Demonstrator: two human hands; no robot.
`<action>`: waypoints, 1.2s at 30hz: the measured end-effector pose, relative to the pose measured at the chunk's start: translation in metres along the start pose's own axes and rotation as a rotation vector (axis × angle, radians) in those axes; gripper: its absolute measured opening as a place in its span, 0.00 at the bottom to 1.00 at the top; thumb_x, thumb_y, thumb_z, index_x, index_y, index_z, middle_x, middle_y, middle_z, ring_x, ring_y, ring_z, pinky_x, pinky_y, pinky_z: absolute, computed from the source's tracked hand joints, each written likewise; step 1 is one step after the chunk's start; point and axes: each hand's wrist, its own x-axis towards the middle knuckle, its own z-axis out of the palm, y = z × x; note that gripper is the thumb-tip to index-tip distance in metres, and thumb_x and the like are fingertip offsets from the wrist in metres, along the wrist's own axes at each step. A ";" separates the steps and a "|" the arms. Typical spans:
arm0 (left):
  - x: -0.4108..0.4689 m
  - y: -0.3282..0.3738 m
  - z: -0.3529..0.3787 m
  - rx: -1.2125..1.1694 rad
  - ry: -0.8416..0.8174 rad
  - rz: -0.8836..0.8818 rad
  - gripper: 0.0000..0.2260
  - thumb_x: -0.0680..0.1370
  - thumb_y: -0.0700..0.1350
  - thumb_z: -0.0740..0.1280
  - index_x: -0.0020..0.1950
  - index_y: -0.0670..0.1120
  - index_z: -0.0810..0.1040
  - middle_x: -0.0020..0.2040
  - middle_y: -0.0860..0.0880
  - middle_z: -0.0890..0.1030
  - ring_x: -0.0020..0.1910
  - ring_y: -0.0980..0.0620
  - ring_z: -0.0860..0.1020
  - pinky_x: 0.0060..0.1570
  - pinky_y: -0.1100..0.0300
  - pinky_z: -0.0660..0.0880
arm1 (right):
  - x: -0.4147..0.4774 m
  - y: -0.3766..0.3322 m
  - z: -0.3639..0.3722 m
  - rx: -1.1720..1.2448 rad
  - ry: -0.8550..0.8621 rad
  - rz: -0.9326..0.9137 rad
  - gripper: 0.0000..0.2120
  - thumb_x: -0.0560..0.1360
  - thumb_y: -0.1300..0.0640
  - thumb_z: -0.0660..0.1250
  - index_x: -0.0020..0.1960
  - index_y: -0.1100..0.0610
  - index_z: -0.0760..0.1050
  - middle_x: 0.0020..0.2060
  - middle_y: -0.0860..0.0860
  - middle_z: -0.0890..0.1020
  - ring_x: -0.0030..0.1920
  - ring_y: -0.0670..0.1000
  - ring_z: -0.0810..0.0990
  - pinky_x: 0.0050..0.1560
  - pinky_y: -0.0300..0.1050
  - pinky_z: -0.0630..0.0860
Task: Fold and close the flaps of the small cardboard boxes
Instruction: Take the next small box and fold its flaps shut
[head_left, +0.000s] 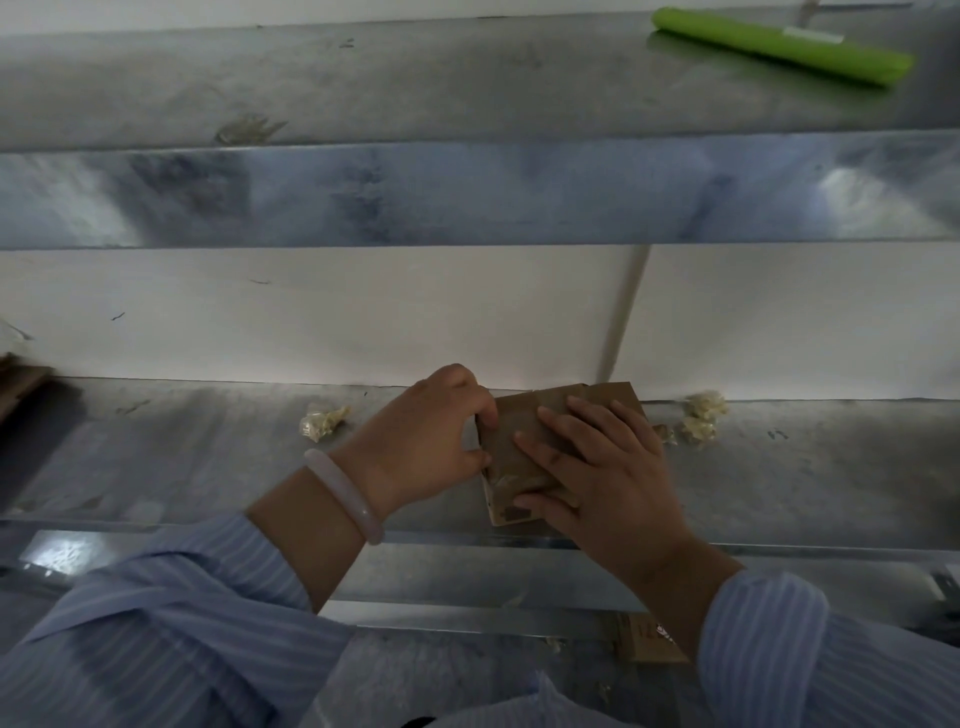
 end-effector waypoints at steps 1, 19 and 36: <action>0.000 0.001 0.000 -0.004 -0.009 -0.004 0.13 0.70 0.47 0.73 0.51 0.52 0.76 0.53 0.54 0.69 0.50 0.55 0.72 0.50 0.61 0.70 | 0.000 0.000 0.000 0.005 0.004 -0.005 0.23 0.72 0.36 0.66 0.62 0.45 0.79 0.61 0.49 0.80 0.65 0.56 0.75 0.64 0.61 0.69; 0.003 0.037 0.000 0.543 -0.020 0.015 0.06 0.77 0.42 0.60 0.50 0.45 0.76 0.50 0.47 0.74 0.47 0.48 0.74 0.41 0.57 0.68 | 0.004 0.000 0.003 0.019 0.061 -0.034 0.20 0.73 0.38 0.66 0.60 0.47 0.81 0.59 0.49 0.81 0.62 0.55 0.77 0.62 0.55 0.70; 0.006 0.007 0.007 0.198 0.038 0.033 0.04 0.74 0.44 0.66 0.41 0.45 0.74 0.42 0.51 0.71 0.42 0.51 0.73 0.40 0.59 0.66 | -0.004 -0.001 0.002 0.028 0.081 -0.019 0.20 0.74 0.38 0.66 0.60 0.48 0.81 0.59 0.49 0.81 0.63 0.55 0.77 0.62 0.56 0.71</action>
